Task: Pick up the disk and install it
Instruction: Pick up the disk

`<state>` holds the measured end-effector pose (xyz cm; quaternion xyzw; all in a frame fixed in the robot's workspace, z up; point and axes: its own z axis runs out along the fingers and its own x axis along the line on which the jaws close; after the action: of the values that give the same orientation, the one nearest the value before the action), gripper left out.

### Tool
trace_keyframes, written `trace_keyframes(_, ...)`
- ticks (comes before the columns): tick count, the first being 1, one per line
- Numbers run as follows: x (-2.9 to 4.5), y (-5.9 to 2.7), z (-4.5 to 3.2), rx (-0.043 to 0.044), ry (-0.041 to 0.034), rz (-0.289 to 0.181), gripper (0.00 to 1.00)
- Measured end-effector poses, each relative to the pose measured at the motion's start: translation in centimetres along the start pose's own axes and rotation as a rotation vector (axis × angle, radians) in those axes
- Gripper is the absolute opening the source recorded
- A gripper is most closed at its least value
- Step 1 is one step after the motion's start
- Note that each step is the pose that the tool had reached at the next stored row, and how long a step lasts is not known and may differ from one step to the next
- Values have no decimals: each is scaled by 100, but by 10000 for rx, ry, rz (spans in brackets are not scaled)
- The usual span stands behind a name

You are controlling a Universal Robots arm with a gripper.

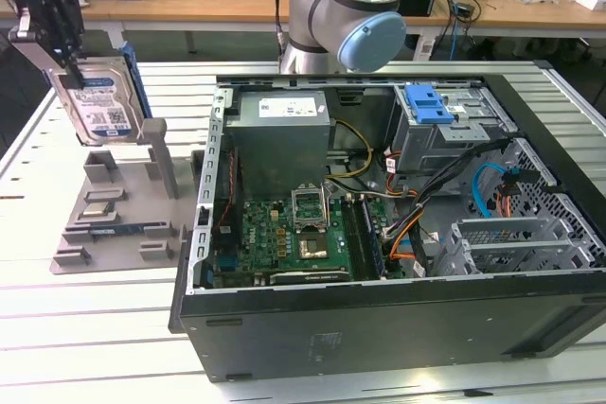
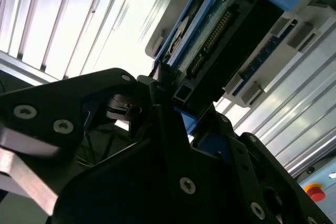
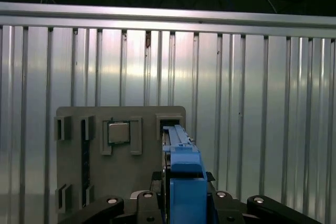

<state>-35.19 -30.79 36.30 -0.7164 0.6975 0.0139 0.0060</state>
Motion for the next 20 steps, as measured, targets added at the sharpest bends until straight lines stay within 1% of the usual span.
trace_keyframes(16, -7, 2, -188, 0, 0, 0, 37)
trace_keyframes(17, -8, 2, -216, 0, 0, 0, 37)
trace_keyframes(20, -9, 3, -261, 1, 0, 0, 37)
